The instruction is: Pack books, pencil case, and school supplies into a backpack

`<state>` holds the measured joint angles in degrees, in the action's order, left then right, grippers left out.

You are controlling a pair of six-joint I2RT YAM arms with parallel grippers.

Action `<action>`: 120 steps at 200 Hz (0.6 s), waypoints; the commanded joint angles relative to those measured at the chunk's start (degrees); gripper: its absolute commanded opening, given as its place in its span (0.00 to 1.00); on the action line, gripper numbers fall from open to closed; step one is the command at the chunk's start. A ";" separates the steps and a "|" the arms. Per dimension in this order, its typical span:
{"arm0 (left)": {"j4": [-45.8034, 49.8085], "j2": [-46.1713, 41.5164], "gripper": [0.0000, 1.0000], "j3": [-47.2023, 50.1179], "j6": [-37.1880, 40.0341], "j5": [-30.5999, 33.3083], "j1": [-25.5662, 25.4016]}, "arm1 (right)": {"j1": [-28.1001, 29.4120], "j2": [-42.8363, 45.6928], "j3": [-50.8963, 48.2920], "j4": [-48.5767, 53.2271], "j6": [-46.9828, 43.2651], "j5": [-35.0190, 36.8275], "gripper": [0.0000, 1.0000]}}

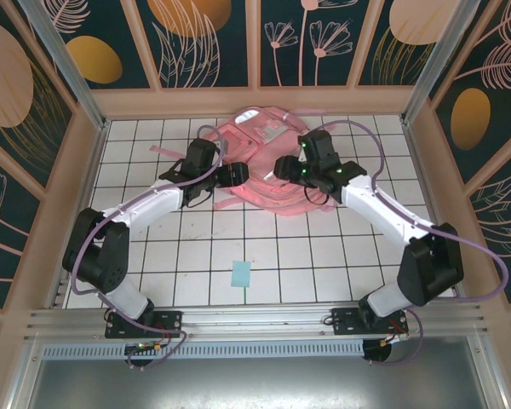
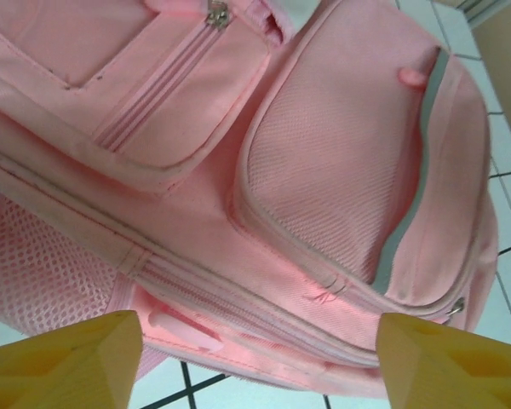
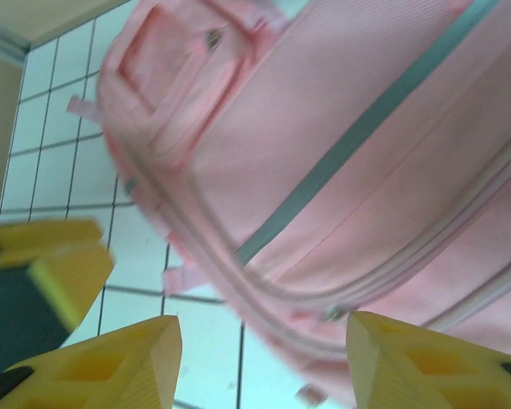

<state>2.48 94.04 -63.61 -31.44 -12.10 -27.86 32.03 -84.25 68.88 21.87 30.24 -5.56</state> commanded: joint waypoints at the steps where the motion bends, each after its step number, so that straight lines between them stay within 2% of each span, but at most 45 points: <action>1: -4.38 -0.88 0.65 1.92 -1.87 -3.14 -0.13 | 1.37 2.44 -0.94 5.06 1.99 4.79 0.54; 18: -4.24 -0.71 0.63 2.14 0.42 -2.80 -2.09 | 1.30 3.06 -1.89 2.92 3.57 5.88 0.54; 39: -1.93 0.80 0.63 0.24 5.18 0.74 -6.49 | -0.39 1.95 -1.48 0.06 4.26 5.67 0.54; 55: -0.61 3.02 0.62 -1.97 8.32 2.73 -8.85 | -5.05 0.90 -2.16 -3.34 5.48 4.29 0.53; 82: 1.00 7.74 0.60 -6.17 12.77 2.83 -9.90 | -11.78 -1.05 -5.35 -12.24 9.29 -2.29 0.48; 120: 6.13 11.51 0.59 -11.33 16.08 4.28 -10.89 | -13.87 -6.79 -4.90 -16.58 11.14 -6.85 0.48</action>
<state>4.40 104.14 -71.81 -19.46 -9.82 -38.28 18.22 -87.96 64.53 11.18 38.89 -7.88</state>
